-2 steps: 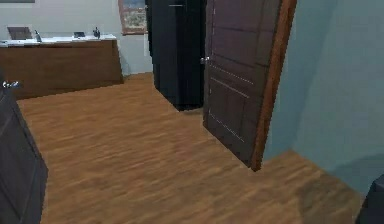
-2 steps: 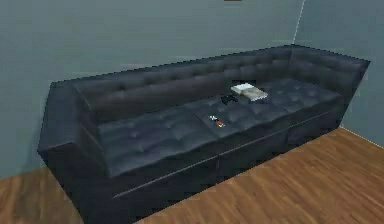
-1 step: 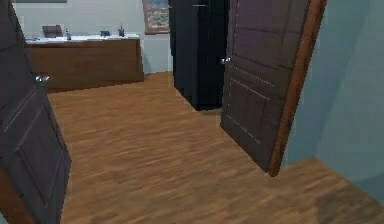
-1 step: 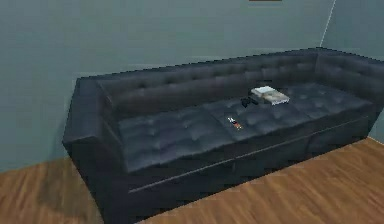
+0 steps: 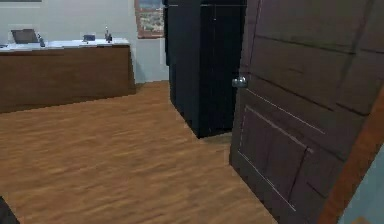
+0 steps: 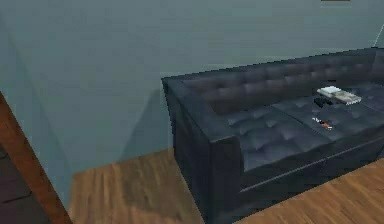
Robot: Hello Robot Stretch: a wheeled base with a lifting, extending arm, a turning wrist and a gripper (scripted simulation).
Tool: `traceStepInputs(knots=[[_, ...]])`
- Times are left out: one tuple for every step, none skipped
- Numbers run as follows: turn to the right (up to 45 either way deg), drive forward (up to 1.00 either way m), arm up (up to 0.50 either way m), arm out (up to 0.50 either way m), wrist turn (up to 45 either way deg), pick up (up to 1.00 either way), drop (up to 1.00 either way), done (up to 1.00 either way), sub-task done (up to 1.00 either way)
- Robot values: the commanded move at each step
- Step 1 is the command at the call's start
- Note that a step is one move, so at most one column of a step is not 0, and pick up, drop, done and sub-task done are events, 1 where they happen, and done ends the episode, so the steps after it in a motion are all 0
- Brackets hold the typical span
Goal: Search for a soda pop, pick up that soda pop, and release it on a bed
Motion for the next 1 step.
traceStepInputs(knots=[[-18.0,0.00,0.00,0.00,0.0,0.00,0.00,0.00,0.00]])
